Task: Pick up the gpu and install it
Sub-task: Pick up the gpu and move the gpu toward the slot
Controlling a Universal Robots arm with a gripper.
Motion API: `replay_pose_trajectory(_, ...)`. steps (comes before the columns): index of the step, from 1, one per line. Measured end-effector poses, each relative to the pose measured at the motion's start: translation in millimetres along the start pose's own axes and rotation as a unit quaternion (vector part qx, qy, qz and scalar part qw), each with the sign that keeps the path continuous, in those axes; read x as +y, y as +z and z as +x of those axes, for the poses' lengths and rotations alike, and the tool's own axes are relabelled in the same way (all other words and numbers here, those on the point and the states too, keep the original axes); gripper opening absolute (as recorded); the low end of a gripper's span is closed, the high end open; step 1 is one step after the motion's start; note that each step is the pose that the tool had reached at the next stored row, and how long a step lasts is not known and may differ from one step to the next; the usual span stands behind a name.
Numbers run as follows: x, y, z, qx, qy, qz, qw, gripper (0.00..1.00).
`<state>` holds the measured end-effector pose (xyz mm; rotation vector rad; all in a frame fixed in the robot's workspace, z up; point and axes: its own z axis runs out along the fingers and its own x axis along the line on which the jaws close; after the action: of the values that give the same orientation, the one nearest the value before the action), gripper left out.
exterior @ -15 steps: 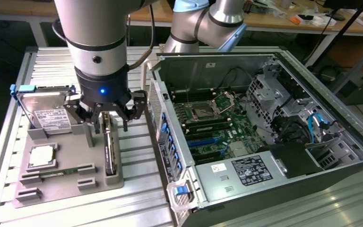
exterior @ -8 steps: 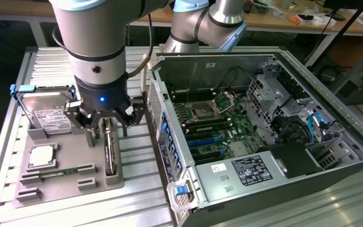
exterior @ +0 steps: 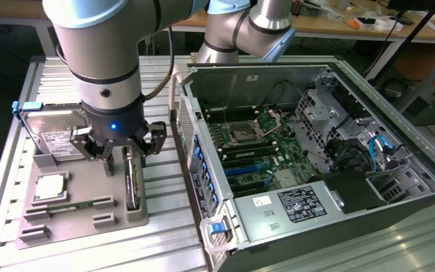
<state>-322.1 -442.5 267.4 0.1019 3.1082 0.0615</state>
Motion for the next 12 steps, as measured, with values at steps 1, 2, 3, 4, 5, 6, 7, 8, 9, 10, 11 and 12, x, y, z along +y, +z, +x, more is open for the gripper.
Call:
replay_pose_trajectory(1, 1.3, 1.9, 0.1, -0.0001, 0.000, -0.0001, 1.0000, 0.60)
replay_pose_trajectory(2, 2.5, 4.1, 0.3, -0.0001, 0.000, -0.0001, 1.0000, 0.60)
replay_pose_trajectory(3, 3.2, 5.9, 0.4, -0.0001, 0.000, -0.0001, 1.0000, 0.60)
replay_pose_trajectory(4, 4.0, 7.8, 0.5, 0.0000, 0.000, -0.0001, 1.0000, 0.60)
replay_pose_trajectory(5, 4.8, 9.7, 0.7, 0.0000, 0.000, -0.0001, 1.0000, 0.60)
replay_pose_trajectory(6, 5.4, 11.4, 0.7, -0.0001, 0.000, -0.0001, 1.0000, 0.60)
replay_pose_trajectory(7, 5.6, 13.3, 0.8, 0.0000, 0.000, -0.0001, 1.0000, 0.60)
replay_pose_trajectory(8, 5.5, 15.3, 0.8, -0.0001, 0.000, -0.0001, 1.0000, 0.60)
replay_pose_trajectory(9, 5.4, 16.9, 0.9, -0.0001, 0.000, -0.0001, 1.0000, 0.60)
replay_pose_trajectory(10, 4.0, 19.2, 1.0, 0.0000, 0.000, 0.0000, 1.0000, 0.60)
replay_pose_trajectory(11, 1.1, 19.4, 0.7, -0.0001, 0.002, 0.0000, 1.0000, 0.60)
replay_pose_trajectory(12, 0.3, 19.4, 0.7, -0.0001, 0.002, 0.0000, 1.0000, 0.60)
